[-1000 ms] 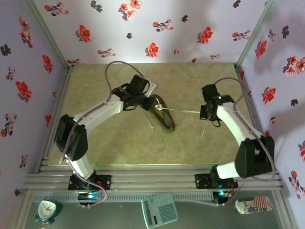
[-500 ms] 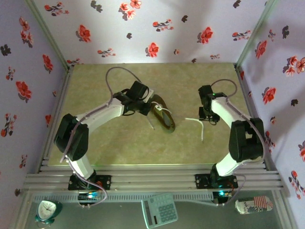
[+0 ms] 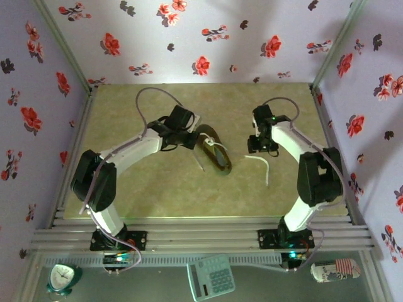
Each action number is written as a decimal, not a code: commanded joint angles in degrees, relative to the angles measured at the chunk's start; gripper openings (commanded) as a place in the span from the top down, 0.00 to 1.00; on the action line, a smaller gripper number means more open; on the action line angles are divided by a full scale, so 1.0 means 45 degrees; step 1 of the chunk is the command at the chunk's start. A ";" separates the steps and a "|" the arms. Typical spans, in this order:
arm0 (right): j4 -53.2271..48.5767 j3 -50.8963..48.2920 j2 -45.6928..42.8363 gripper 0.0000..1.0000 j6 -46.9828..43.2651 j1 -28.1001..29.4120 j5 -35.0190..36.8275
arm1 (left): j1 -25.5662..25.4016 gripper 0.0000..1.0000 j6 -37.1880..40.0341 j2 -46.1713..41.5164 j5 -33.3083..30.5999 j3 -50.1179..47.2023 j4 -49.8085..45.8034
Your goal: Tie the shoes
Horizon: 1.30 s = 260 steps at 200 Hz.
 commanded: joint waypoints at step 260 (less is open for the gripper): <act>0.0923 0.1488 0.4036 0.60 -0.6189 0.1143 -0.2155 | 0.0221 1.00 -0.0515 0.0669 -0.0359 0.1345 -0.0862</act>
